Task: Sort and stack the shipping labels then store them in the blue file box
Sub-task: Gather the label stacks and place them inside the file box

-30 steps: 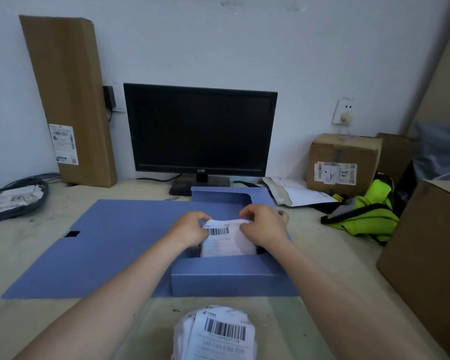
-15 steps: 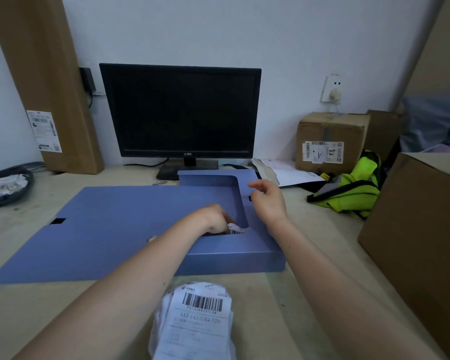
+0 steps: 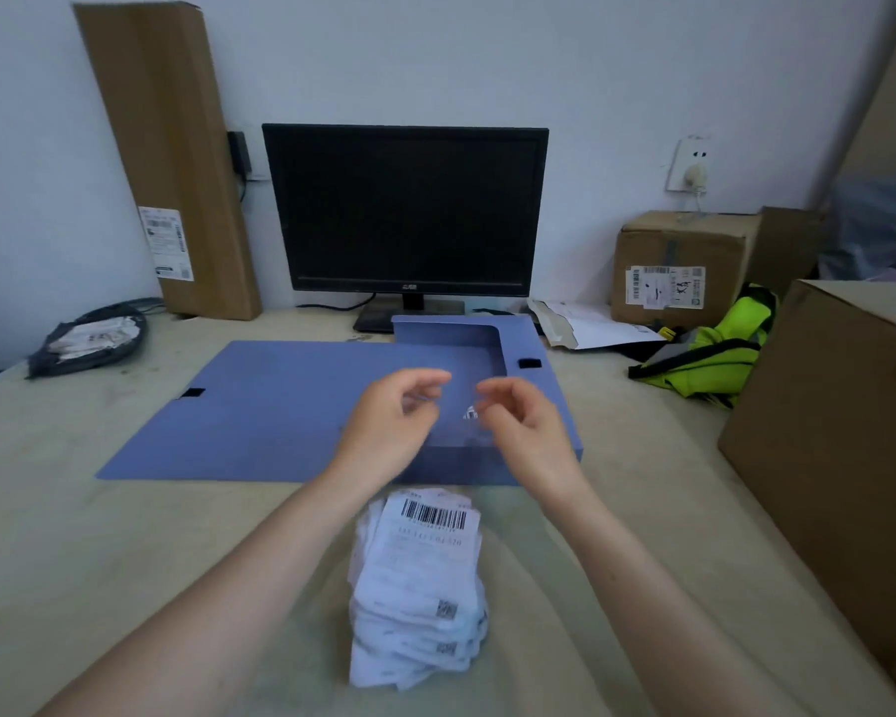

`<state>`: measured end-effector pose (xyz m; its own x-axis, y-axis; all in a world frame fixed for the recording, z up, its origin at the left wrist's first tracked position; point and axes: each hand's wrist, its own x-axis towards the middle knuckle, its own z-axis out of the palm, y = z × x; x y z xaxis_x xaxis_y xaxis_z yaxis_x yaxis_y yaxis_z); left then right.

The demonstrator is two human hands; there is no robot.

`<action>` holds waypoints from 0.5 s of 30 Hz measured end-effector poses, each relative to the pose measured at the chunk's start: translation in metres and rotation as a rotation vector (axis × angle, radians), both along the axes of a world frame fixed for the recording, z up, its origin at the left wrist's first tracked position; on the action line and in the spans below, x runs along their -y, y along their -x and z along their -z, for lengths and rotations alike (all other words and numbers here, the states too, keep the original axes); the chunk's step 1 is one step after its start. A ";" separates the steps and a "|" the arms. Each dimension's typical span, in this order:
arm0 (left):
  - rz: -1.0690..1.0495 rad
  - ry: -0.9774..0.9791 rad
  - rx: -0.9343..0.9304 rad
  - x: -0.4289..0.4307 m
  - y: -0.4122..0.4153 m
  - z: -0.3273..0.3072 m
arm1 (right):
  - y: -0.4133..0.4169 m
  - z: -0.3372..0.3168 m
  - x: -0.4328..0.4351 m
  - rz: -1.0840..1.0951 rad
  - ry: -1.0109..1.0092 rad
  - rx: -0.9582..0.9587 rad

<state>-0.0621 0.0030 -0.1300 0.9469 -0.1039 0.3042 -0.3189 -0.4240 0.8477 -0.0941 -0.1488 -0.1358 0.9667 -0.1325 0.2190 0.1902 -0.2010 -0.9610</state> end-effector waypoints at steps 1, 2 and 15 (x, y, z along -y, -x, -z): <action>0.005 0.054 0.005 -0.005 0.018 0.007 | 0.010 0.007 -0.005 -0.048 0.036 -0.058; 0.011 0.099 -0.003 -0.009 0.033 0.015 | 0.017 0.015 -0.009 -0.084 0.070 -0.106; -0.038 -0.266 -0.069 -0.035 0.110 0.081 | 0.072 0.058 -0.034 -0.014 0.498 -0.212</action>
